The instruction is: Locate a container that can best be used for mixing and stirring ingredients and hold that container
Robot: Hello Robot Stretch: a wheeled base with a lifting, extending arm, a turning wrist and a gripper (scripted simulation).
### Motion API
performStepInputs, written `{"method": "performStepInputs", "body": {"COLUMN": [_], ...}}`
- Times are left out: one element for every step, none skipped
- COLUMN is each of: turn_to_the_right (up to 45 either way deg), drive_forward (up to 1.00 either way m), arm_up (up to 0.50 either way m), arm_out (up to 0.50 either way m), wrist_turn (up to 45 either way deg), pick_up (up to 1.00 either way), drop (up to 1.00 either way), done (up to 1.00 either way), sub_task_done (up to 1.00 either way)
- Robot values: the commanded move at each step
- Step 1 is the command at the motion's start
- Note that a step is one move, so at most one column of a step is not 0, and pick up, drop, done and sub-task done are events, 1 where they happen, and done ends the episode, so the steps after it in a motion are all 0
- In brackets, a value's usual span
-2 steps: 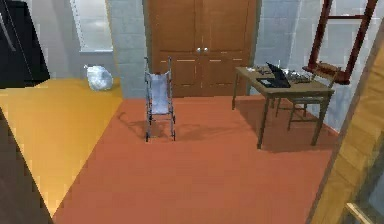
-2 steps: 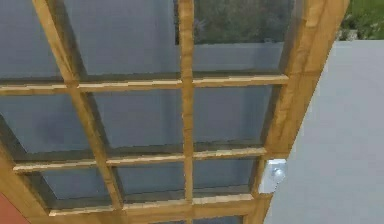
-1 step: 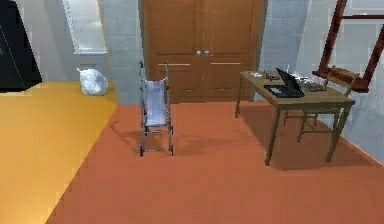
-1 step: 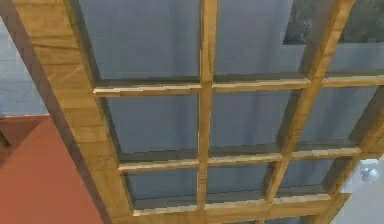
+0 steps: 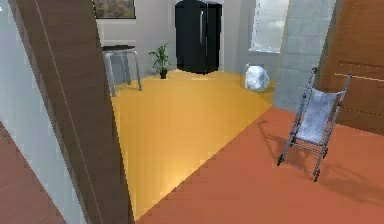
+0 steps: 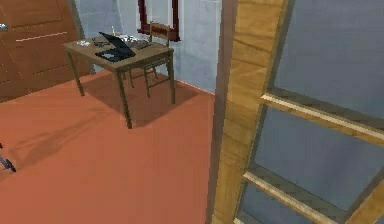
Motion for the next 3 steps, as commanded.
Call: {"method": "performStepInputs", "body": {"turn_to_the_right": [-3.0,45.0,6.0], "drive_forward": [0.00,0.00,0.00], "arm_up": [0.00,0.00,0.00], "arm_out": [0.00,0.00,0.00], "wrist_turn": [0.0,0.0,0.0], "pick_up": [0.00,0.00,0.00], "drop": [0.00,0.00,0.00], "done": [0.00,0.00,0.00], "sub_task_done": [0.00,0.00,0.00]}}
